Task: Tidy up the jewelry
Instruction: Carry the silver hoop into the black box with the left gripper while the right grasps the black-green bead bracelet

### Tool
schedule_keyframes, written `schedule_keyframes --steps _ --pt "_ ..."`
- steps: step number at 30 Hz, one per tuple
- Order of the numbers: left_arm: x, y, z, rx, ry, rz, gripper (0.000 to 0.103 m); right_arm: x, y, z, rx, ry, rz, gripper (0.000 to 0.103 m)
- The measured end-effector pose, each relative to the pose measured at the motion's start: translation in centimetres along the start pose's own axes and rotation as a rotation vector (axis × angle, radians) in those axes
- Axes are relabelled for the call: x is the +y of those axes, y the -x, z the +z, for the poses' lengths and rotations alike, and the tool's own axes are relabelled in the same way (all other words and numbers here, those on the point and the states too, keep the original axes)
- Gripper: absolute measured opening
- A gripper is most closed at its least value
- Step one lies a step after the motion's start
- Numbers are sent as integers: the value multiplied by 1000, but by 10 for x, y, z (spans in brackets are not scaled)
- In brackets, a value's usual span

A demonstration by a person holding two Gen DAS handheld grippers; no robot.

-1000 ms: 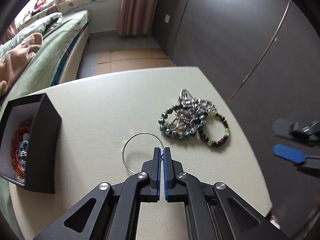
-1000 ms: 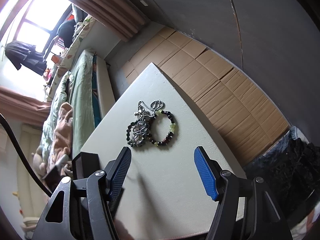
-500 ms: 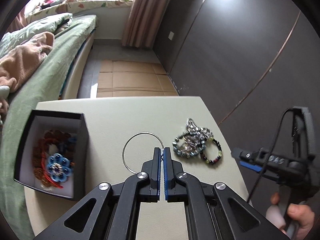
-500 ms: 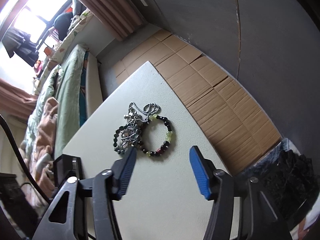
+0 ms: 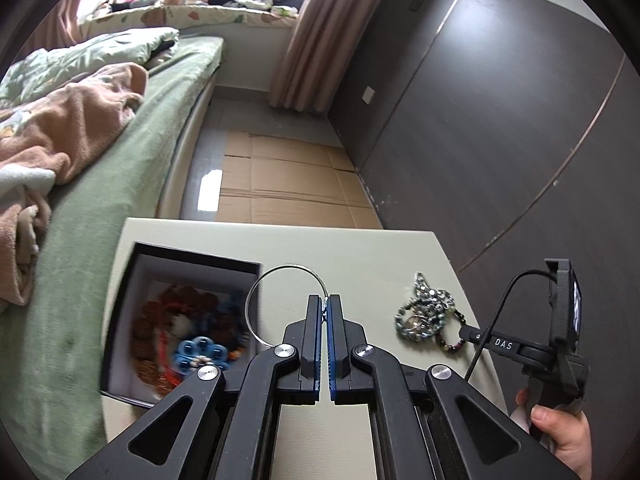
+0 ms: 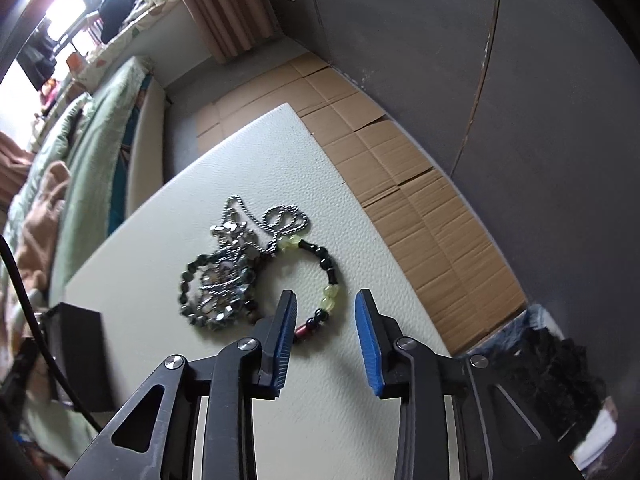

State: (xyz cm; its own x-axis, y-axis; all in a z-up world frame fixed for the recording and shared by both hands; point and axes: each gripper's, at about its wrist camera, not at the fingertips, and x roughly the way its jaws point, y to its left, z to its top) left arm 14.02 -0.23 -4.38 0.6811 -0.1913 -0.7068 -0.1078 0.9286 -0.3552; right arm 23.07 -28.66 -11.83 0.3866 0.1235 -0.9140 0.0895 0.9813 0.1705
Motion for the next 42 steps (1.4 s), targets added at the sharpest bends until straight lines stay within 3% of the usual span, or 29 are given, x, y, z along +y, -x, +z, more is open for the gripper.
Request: schedule_keyframes --steps 3,9,13,15,19,22,25,27,29,31,35,42 --pt "13 3 3 -6 23 14 2 6 -3 0 -10 28 -41 31" --pt "35 14 9 -29 65 30 2 35 -8 -3 -35 164 -203 30" --pt "44 20 9 -30 74 39 2 49 -6 -10 -45 255 -255 8" --pt "48 22 8 -30 79 45 2 50 -2 -13 -58 260 -282 8" --pt "59 29 8 -42 126 48 2 40 19 -12 -88 208 -199 8" --pt "67 30 8 -25 169 9 3 35 48 -13 -152 169 -136 8" --pt "69 32 7 -11 180 32 6 34 68 -16 -197 148 -58 9" --pt "68 31 5 3 169 44 17 37 81 -20 -221 153 -22 9" --pt "69 33 3 2 176 32 46 41 90 -25 -243 160 9 9" --pt "70 39 1 -24 182 32 56 49 98 -30 -262 165 42 9" --pt "74 46 1 -40 189 38 56 60 114 -41 -303 174 137 9" --pt "86 50 2 -43 228 39 56 85 121 -48 -298 196 328 9"
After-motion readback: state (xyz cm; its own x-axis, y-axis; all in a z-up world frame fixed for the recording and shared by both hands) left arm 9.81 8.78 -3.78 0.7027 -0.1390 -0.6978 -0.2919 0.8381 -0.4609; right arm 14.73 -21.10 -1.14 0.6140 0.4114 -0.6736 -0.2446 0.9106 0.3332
